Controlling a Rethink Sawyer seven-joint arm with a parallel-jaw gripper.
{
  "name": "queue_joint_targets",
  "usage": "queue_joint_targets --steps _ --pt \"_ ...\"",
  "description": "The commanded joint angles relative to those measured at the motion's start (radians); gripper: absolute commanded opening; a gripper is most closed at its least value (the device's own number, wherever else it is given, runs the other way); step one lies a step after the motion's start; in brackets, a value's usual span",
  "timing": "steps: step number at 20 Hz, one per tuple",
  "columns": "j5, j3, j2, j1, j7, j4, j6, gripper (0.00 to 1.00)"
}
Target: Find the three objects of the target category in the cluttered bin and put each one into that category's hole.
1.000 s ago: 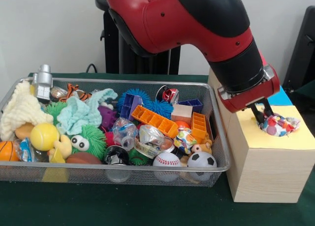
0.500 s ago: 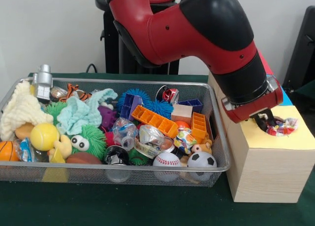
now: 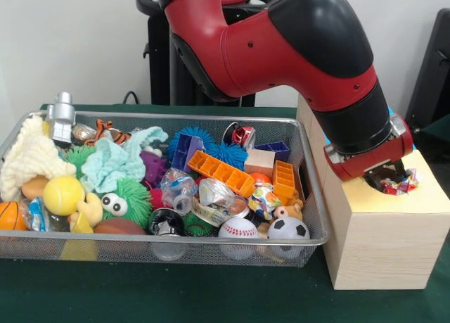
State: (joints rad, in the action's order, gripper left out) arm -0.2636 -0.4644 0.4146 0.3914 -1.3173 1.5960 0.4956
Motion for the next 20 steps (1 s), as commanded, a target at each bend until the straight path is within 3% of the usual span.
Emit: queue_joint_targets --steps 1,9,19,20 --pt "0.048 0.029 -0.079 0.003 -0.104 -0.036 -0.031 1.0" --pt "0.053 0.025 -0.072 0.007 -0.105 -0.032 -0.044 1.0" --pt "0.069 0.084 0.032 -0.018 -0.132 0.011 0.021 1.0" --pt "0.068 0.082 0.033 -0.017 -0.133 0.011 0.019 0.0"
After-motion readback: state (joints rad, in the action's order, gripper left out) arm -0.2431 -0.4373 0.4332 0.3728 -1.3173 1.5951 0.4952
